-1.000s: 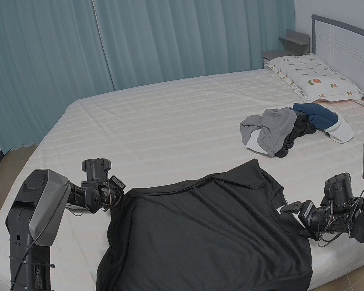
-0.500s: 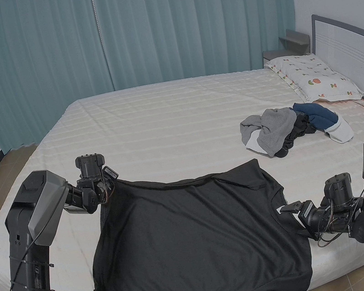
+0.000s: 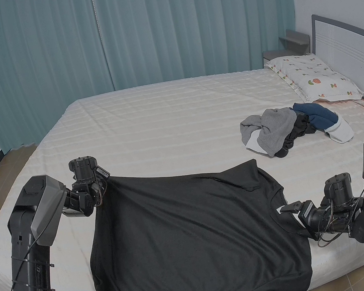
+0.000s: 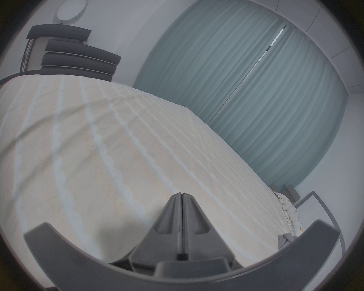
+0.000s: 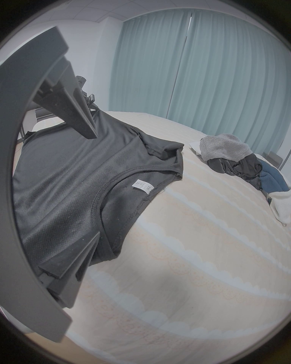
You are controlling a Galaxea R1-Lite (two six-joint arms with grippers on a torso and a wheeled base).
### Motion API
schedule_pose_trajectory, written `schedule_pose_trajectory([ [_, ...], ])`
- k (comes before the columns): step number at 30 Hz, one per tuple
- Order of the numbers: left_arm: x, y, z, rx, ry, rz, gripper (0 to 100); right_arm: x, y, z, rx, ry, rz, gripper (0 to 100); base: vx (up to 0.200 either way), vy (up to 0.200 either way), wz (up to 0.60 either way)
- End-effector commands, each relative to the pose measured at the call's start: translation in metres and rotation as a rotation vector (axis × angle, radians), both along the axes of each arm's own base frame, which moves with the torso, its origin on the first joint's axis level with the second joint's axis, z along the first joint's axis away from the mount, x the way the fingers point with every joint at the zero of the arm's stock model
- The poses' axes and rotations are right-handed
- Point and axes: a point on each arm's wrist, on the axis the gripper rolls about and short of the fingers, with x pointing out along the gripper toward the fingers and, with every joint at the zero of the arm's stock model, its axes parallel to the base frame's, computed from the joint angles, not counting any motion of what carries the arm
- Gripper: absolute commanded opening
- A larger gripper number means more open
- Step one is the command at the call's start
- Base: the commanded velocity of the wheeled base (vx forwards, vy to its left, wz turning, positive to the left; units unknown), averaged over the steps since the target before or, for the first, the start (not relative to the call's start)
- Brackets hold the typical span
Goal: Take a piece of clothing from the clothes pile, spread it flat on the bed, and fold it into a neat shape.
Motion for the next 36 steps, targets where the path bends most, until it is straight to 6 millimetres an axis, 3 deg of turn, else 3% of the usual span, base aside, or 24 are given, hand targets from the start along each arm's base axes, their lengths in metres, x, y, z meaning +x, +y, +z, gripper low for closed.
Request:
schedule_pose_trajectory([
  [1, 0.004, 0.004, -0.004, -0.001, -0.007, 0.009, 0, 0.000, 0.000, 0.000, 0.000, 0.000, 0.001, 100, 0.000, 0.000, 0.00],
  [17, 0.007, 0.011, -0.014, -0.002, 0.007, 0.022, 0, 0.003, -0.001, 0.002, 0.004, -0.013, -0.011, 100, 0.000, 0.000, 0.00],
  [18, 0.007, 0.011, -0.014, -0.002, 0.008, 0.019, 100, 0.004, -0.002, 0.003, 0.004, -0.021, -0.013, 100, 0.000, 0.000, 0.00],
  [28, 0.000, 0.008, -0.014, -0.033, 0.027, 0.027, 100, 0.033, 0.010, 0.031, 0.022, -0.170, -0.010, 100, 0.000, 0.000, 0.00],
  [30, -0.002, 0.007, -0.006, -0.057, 0.017, 0.030, 100, 0.040, 0.013, 0.035, 0.005, -0.179, -0.014, 100, 0.000, 0.000, 0.00],
  [31, -0.004, 0.004, 0.002, -0.096, 0.003, 0.034, 100, 0.053, 0.019, 0.038, -0.044, -0.171, -0.008, 100, 0.000, 0.000, 0.00],
  [36, -0.021, -0.006, 0.026, -0.138, 0.005, 0.025, 100, 0.087, 0.034, 0.029, -0.118, -0.118, 0.027, 100, 0.000, 0.000, 0.00],
])
